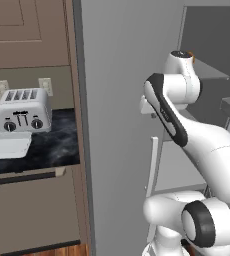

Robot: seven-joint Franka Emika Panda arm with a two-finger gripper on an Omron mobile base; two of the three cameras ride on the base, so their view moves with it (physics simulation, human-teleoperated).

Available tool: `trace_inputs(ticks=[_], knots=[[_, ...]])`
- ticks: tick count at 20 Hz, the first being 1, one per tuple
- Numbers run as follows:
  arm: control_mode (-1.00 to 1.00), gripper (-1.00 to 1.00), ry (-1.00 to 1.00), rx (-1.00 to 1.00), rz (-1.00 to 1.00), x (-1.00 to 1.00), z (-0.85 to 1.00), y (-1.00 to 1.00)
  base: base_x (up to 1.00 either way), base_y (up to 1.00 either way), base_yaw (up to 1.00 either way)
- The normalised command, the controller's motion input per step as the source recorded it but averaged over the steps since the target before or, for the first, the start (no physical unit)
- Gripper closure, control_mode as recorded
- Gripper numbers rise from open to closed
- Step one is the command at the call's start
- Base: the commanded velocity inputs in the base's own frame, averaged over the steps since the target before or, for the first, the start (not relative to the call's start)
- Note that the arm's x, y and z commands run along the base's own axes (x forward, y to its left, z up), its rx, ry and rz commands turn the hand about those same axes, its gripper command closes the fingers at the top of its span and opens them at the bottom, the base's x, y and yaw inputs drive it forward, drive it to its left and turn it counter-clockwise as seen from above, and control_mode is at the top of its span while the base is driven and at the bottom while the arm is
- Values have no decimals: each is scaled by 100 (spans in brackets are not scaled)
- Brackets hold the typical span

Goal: Take the potato and eggplant out of the freezer and place them in the tupperware container on the counter. Then put the tupperware containing the vegetables back in the freezer.

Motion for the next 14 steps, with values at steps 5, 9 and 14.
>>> trace_inputs(ticks=[5,9,14], knots=[[-100,-100,-1,0,0,-9,0,0,0,0,0],[-100,-100,-8,0,-7,-27,0,0,0,0,0],[-100,-100,-10,0,-11,-39,5,0,0,0,0]])
